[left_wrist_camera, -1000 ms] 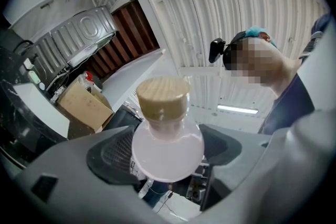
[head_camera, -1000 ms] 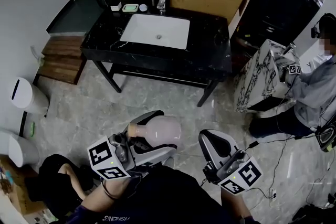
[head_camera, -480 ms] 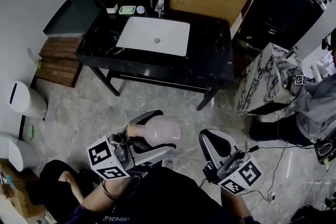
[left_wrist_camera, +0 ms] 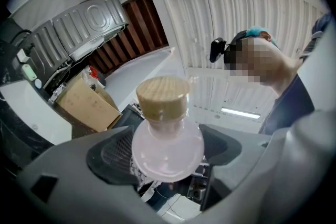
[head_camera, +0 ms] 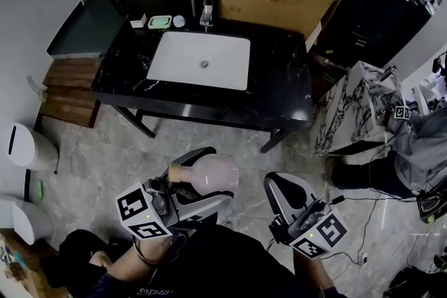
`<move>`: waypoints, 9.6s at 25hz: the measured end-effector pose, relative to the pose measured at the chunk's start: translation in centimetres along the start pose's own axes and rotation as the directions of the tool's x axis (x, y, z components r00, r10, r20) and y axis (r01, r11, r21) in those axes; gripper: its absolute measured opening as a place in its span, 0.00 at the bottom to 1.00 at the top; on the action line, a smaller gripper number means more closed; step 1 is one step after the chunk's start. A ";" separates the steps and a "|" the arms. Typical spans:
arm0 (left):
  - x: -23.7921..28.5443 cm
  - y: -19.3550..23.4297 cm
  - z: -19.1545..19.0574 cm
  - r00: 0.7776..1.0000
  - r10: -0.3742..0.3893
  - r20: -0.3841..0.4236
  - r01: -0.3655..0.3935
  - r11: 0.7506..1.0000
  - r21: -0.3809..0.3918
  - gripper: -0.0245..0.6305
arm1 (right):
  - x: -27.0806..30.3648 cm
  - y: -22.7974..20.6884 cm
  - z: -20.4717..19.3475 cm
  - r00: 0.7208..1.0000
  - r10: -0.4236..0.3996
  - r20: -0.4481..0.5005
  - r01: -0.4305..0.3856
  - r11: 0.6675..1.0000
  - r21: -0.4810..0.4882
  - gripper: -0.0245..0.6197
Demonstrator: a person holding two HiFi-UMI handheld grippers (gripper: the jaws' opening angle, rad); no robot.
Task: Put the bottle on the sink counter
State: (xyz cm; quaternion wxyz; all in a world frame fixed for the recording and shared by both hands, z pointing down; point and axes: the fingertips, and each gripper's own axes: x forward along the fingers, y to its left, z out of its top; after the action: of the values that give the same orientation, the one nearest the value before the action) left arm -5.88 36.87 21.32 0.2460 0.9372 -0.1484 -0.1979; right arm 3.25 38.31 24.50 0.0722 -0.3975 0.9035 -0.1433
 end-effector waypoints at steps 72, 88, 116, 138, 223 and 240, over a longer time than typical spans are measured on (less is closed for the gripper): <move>19.7 37.8 9.2 0.983 0.168 -0.070 -0.172 0.984 -0.051 0.63 | 27.9 -32.4 5.8 0.995 0.067 -0.073 -0.058 0.991 0.121 0.08; 23.7 44.8 8.7 0.972 0.212 -0.104 -0.215 0.977 -0.016 0.63 | 30.3 -37.5 4.7 0.990 0.069 -0.122 -0.051 0.988 0.147 0.08; 27.2 59.8 4.1 0.882 0.355 -0.309 -0.331 0.935 0.129 0.63 | 33.8 -42.0 -0.3 0.981 -0.040 -0.188 0.073 0.982 0.172 0.08; 28.0 68.6 -0.1 0.741 0.511 -0.436 -0.449 0.859 0.244 0.63 | 34.0 -44.3 -1.9 0.974 -0.057 -0.221 0.104 0.973 0.204 0.08; 29.7 73.1 -4.6 0.498 0.703 -0.508 -0.341 0.697 0.631 0.63 | 34.5 -46.9 -3.2 0.968 -0.038 -0.250 0.106 0.959 0.263 0.08; 29.7 73.0 -4.4 0.503 0.698 -0.510 -0.332 0.701 0.631 0.64 | 34.8 -46.7 -2.9 0.969 -0.042 -0.243 0.107 0.959 0.263 0.08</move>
State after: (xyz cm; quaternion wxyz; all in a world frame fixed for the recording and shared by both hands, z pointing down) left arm 9.00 -33.50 53.98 0.1059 0.8715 -0.3628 0.3124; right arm 11.66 -16.81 41.47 0.0137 -0.3979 0.8614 -0.3155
